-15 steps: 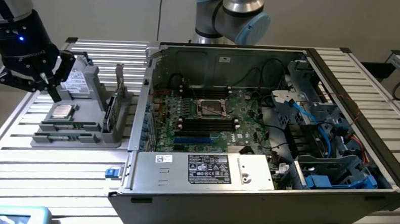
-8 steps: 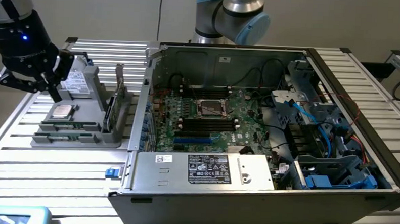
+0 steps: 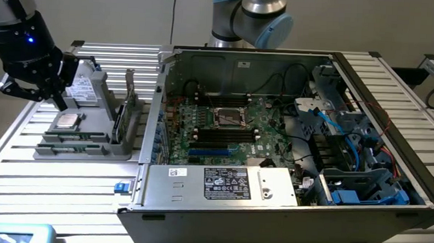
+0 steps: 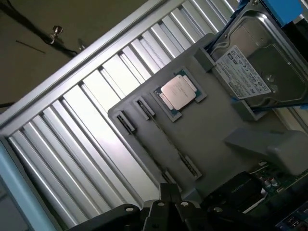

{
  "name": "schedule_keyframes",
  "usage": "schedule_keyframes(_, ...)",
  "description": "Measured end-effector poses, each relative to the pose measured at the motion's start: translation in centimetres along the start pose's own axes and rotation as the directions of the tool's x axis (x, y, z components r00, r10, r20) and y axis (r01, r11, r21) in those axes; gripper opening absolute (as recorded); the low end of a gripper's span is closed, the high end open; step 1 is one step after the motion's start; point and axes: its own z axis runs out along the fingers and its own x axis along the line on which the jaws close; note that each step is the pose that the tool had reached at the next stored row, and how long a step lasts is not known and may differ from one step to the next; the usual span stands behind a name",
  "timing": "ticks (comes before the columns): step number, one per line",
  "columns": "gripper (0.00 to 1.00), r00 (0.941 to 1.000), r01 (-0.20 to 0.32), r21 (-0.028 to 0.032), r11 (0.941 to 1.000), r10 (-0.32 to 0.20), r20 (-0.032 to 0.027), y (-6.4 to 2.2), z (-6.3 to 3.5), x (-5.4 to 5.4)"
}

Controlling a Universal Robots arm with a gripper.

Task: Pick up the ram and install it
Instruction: 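Pick up the ram and move it above insertion slot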

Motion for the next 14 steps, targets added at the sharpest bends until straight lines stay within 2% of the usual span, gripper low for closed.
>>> schedule_keyframes(4,0.11,0.9974,0.072,-0.0001,0.9974,-0.072,-0.0008,0.0,0.02,0.0)
schedule_keyframes(7,0.11,0.9919,0.127,0.0,0.9919,-0.127,-0.0013,0.0,0.04,0.0)
schedule_keyframes(10,0.11,0.9836,0.18,-0.0001,0.9836,-0.18,-0.0018,0.0,0.06,0.0)
schedule_keyframes(14,0.11,0.9676,0.252,0.0,0.9676,-0.252,-0.0024,0.0,0.09,0.0)
